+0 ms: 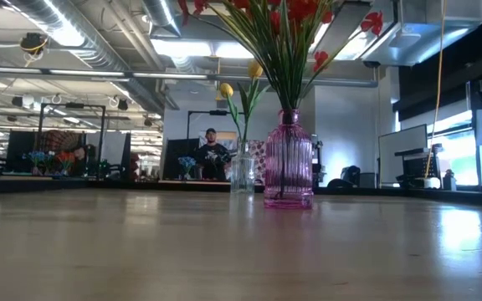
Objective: Sort flowers into vase by color
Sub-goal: Put the blue flowers into the red vase
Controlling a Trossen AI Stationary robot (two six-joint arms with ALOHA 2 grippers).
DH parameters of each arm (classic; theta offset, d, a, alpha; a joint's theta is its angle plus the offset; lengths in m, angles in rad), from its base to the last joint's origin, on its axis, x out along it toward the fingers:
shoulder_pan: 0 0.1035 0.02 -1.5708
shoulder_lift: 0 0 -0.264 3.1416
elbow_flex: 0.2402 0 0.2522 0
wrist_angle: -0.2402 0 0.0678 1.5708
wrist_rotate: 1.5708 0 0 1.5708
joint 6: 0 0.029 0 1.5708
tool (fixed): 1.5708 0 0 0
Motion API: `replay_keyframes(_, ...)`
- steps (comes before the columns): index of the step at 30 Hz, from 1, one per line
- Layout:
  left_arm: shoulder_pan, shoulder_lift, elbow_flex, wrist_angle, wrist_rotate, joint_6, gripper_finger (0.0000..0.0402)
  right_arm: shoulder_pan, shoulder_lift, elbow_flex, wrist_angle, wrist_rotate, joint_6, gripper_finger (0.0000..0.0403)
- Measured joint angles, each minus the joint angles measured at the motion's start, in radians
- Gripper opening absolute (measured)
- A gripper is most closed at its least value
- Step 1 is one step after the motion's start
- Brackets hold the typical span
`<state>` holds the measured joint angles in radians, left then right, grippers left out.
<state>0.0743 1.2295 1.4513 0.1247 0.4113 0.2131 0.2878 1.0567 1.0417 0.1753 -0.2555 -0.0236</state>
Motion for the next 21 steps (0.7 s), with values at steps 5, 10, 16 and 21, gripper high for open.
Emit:
replay_keyframes(5,-0.106,0.016,0.0,-0.077,0.006,0.009,0.0192,0.092,-0.103,-0.074,-0.042,0.087,-0.004,0.0006)
replay_keyframes(10,-0.179,0.034,0.0,-0.085,-0.001,0.005,0.0192,0.186,-0.255,-0.119,-0.163,0.182,0.045,0.0007)
replay_keyframes(16,-0.212,0.034,0.0,-0.065,-0.009,-0.084,0.0192,0.279,-0.417,-0.143,-0.312,0.23,0.094,0.0007)
replay_keyframes(21,-0.252,0.042,0.0,-0.062,-0.009,-0.156,0.0192,0.319,-0.548,-0.142,-0.358,0.249,0.098,0.0007)
